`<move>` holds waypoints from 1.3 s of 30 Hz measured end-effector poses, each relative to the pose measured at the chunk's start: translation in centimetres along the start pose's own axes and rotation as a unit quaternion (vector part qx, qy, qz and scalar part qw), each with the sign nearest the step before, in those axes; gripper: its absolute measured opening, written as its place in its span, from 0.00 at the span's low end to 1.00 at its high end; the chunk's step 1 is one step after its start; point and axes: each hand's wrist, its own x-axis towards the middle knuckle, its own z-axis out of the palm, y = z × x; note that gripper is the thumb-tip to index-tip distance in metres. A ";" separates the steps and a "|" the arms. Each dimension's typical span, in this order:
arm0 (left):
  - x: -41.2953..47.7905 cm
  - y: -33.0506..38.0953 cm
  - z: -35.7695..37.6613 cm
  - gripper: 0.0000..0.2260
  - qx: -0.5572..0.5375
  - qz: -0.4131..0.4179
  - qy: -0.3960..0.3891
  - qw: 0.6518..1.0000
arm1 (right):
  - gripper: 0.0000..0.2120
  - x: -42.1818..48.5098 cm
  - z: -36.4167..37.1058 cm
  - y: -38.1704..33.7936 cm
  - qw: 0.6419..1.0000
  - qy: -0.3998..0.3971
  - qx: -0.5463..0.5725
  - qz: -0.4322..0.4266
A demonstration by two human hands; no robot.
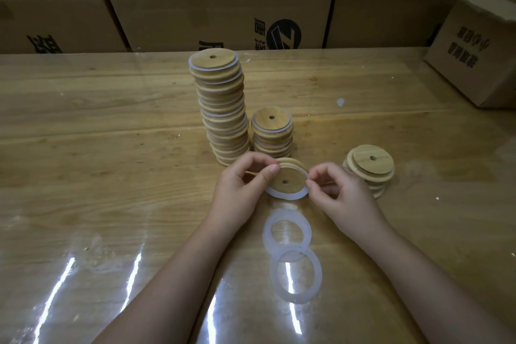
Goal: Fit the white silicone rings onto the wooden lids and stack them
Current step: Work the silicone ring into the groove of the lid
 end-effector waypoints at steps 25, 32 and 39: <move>-0.2 0.6 0.2 0.11 0.034 0.041 -0.014 0.998 | 0.03 0.1 -0.1 -0.1 0.989 0.072 -0.081 -0.103; -0.1 0.3 0.1 0.11 0.011 0.015 -0.008 1.000 | 0.04 0.2 -0.2 0.2 0.999 0.027 -0.042 -0.021; -0.1 0.3 -0.1 0.11 -0.009 -0.008 0.002 1.000 | 0.06 0.1 -0.1 0.0 0.999 -0.020 -0.030 0.004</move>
